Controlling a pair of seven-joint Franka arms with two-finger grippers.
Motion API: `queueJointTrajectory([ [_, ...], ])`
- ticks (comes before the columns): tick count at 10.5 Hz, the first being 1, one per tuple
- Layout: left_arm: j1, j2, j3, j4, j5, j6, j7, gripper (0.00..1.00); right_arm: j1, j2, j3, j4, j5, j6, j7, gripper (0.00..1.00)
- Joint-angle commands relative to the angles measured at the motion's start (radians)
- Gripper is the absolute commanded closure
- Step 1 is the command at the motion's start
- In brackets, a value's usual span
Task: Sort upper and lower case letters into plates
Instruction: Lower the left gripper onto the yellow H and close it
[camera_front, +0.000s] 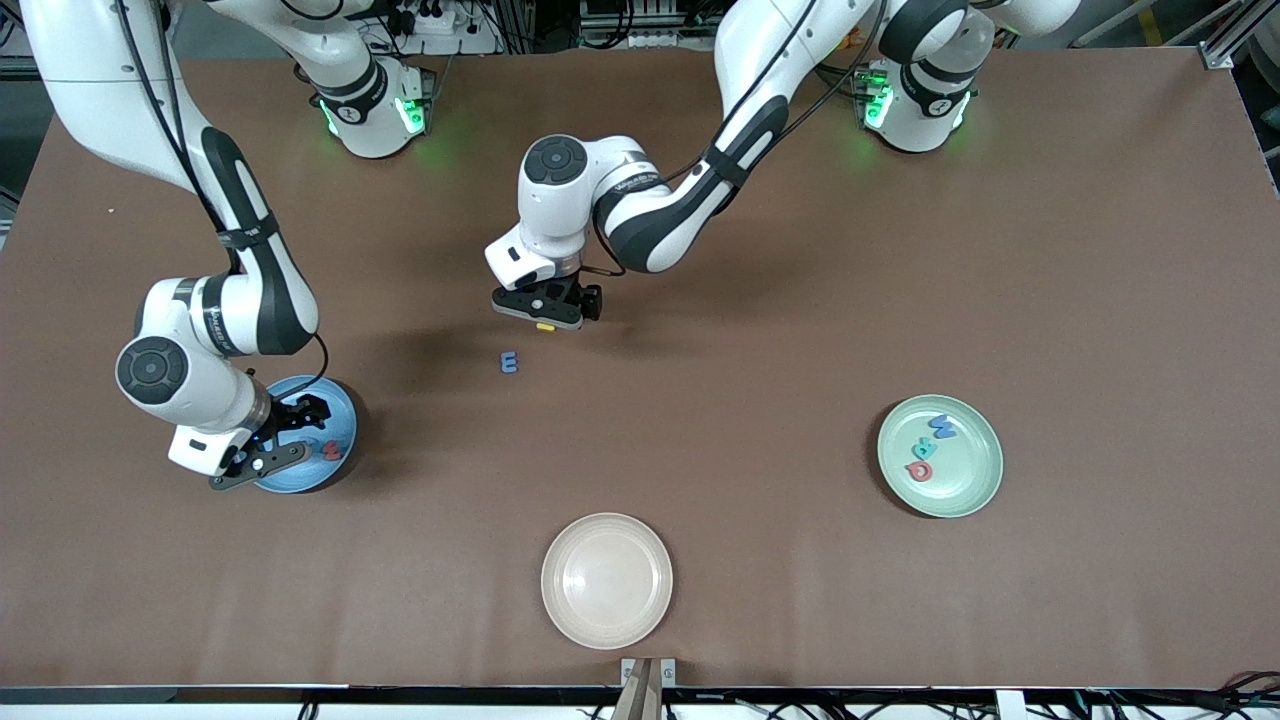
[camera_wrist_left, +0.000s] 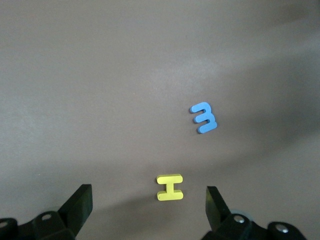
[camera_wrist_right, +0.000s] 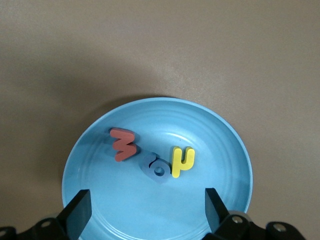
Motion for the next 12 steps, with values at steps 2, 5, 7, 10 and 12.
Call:
queueJointTrajectory([
  [2,-0.035,0.041,0.021,0.037,0.004,0.033,-0.019,0.0,-0.021,-0.028,0.013,-0.032,-0.014,0.011,0.005,0.0],
  [5,-0.052,0.07,0.024,0.036,0.006,0.086,-0.031,0.0,-0.045,-0.026,0.013,-0.032,-0.014,0.008,0.003,0.0],
  [7,-0.096,0.09,0.082,0.037,0.006,0.128,-0.026,0.0,-0.048,-0.026,0.013,-0.033,-0.014,0.005,0.003,0.0],
  [10,-0.116,0.108,0.112,0.037,0.007,0.142,-0.019,0.04,-0.05,-0.025,0.013,-0.033,-0.014,0.007,0.003,0.0],
  [12,-0.13,0.107,0.115,0.034,0.012,0.14,-0.02,0.07,-0.05,-0.02,0.014,-0.033,-0.014,0.011,0.003,0.0],
])
